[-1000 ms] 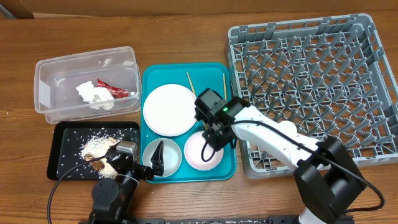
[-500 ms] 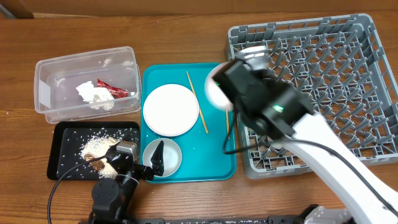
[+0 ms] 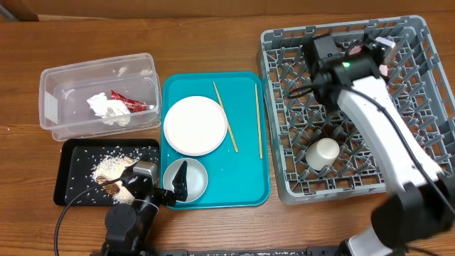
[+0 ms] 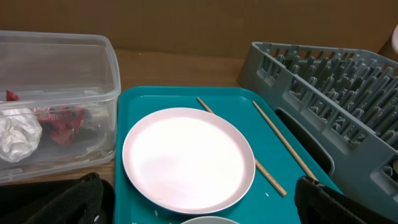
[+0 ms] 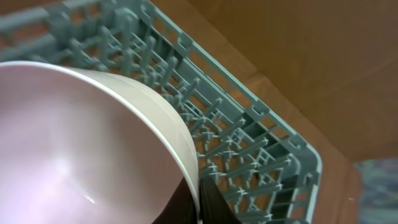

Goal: Sort waste into correct bins and load items into the dishwasher
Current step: 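Lift the pink bowl with the right gripper over the dish rack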

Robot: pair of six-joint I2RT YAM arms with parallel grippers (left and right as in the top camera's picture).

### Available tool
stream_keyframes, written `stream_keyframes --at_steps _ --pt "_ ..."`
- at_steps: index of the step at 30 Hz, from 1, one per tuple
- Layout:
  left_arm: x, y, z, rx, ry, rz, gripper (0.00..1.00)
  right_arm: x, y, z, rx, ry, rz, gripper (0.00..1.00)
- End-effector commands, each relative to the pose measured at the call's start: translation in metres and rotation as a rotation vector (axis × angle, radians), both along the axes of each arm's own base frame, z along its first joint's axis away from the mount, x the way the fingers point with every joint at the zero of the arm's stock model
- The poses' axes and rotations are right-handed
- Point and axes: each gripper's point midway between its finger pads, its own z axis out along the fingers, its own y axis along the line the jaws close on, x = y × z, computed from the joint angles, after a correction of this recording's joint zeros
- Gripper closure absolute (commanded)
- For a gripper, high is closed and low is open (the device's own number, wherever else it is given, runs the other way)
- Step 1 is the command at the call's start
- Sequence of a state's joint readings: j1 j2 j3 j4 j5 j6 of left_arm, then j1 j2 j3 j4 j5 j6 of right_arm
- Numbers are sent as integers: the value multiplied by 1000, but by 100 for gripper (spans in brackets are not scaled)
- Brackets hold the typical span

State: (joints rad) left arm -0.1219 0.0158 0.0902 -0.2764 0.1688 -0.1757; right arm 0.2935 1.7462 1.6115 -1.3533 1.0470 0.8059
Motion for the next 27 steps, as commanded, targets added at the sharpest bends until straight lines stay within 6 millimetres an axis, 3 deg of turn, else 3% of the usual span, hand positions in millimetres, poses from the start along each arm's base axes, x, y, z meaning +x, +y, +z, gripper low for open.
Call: stream_keyframes --at_steps 1,8,13,20,27 --pt "0 1 1 13 -14 0 0 8 -6 -24 -91 105 -3 96" --pt "0 1 1 13 -14 0 0 14 -7 -63 -186 295 18 96" --pt "0 1 1 13 -14 0 0 14 -5 -76 -198 349 25 96" --pt "0 1 1 13 -14 0 0 9 5 -60 -274 357 52 96" --pt "0 1 1 13 -14 0 0 9 1 -49 -312 330 37 96"
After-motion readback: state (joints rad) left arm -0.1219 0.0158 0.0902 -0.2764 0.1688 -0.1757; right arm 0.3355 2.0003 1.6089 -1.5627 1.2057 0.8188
